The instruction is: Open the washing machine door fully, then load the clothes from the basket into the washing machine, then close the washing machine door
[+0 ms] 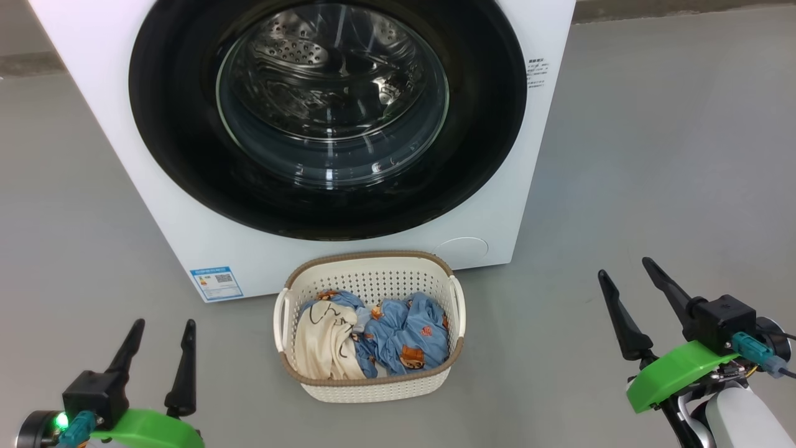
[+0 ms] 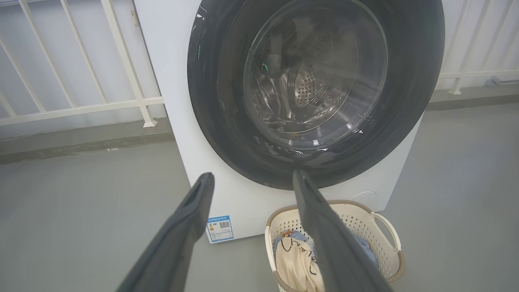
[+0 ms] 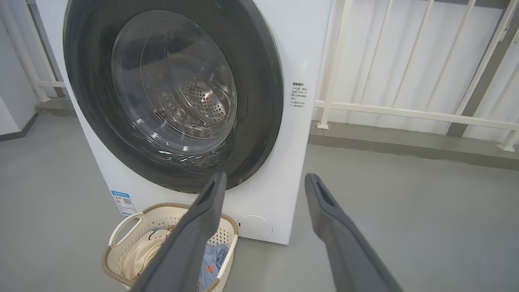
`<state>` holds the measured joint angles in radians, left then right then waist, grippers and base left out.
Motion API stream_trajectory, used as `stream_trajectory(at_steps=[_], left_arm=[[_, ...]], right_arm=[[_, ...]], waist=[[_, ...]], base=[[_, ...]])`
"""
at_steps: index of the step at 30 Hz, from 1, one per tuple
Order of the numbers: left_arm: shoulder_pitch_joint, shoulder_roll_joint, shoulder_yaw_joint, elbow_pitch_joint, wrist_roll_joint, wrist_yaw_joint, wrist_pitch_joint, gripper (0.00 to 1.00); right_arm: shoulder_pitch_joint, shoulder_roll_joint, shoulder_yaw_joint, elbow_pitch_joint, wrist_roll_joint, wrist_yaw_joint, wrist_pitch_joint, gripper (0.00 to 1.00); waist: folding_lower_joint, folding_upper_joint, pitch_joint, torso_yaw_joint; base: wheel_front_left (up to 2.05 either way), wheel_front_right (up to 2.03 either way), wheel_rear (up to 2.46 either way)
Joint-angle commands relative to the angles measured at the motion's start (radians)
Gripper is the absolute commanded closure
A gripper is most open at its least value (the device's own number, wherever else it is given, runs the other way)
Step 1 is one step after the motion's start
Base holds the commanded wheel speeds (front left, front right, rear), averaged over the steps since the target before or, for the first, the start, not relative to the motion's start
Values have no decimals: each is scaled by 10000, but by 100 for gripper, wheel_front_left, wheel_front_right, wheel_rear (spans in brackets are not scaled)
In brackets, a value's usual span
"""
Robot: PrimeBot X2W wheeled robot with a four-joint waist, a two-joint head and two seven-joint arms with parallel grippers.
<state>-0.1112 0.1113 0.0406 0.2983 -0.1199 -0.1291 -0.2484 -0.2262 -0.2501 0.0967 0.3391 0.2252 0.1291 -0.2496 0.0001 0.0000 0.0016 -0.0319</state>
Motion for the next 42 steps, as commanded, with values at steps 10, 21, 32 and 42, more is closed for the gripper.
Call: stream_trajectory(at_steps=[10,21,32,42], left_arm=[[-470,150,410,-237,-68,-11,-134,0],[-489,74,486,-256,-336,-13,-134,0],[-739,171,567,262,-567,-14,-134,0],[-838,265,512,300,-631,-15,-134,0]], right_arm=[[-240,-71,123,-86,334,16,-122,0],[-256,-70,145,-29,371,16,-122,0],[-280,-71,196,-17,361,16,-122,0],[-326,-49,154,-76,307,16,-122,0]], waist=[[-1,0,13,2],[-1,0,62,17],[-1,0,93,13],[-1,0,137,-9]], base=[[0,0,0],[0,0,0],[0,0,0],[0,0,0]])
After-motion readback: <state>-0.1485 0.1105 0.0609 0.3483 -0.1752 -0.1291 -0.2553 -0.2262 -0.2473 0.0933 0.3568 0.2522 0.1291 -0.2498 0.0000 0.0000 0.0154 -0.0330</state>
